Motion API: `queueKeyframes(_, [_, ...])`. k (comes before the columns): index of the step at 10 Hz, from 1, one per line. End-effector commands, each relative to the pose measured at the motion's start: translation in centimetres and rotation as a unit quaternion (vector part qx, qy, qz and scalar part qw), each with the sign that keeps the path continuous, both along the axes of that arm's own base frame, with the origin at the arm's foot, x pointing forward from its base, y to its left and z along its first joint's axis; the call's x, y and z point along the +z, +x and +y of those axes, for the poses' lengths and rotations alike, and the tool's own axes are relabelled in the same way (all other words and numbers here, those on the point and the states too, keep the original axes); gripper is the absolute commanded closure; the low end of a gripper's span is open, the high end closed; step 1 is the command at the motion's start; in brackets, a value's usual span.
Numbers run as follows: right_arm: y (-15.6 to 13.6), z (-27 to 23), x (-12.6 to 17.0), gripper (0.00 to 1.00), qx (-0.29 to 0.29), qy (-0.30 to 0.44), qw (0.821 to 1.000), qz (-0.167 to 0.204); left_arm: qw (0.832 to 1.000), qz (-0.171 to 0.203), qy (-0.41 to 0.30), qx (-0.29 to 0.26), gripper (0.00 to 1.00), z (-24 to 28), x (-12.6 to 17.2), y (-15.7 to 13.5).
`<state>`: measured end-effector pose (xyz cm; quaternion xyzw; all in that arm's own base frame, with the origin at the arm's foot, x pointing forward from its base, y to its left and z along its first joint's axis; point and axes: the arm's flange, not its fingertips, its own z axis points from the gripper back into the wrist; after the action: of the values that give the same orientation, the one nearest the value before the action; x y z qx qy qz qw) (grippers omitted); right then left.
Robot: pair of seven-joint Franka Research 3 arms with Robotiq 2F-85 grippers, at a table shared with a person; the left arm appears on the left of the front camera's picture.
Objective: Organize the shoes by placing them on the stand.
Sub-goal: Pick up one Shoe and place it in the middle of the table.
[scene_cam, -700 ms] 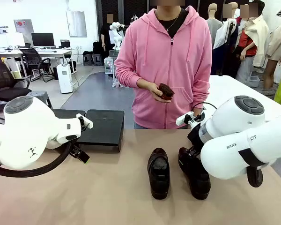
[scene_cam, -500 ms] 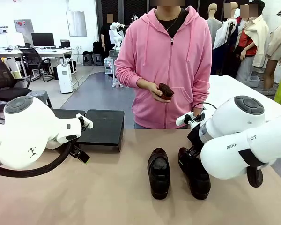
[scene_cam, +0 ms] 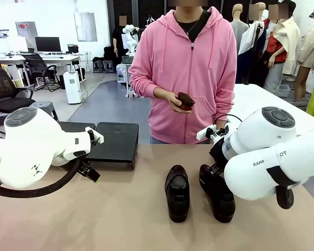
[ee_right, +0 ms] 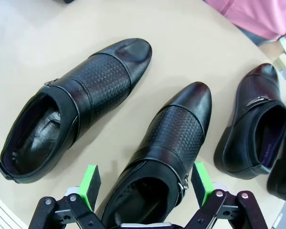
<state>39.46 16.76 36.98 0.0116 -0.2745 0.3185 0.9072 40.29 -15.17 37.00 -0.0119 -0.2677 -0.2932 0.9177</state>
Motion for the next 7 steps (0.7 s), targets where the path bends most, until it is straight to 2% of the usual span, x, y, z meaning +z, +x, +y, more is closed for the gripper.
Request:
queueKeyframes(1, [0.0,-0.01,0.08,0.0,0.0,0.001,1.0,-0.001,1.0,0.0,0.0,0.0,0.0,0.02,0.02,0.0])
queueKeyframes(7, [0.0,0.0,0.0,0.0,0.0,0.0,1.0,0.0,1.0,0.0,0.0,0.0,0.0,0.02,0.02,0.0])
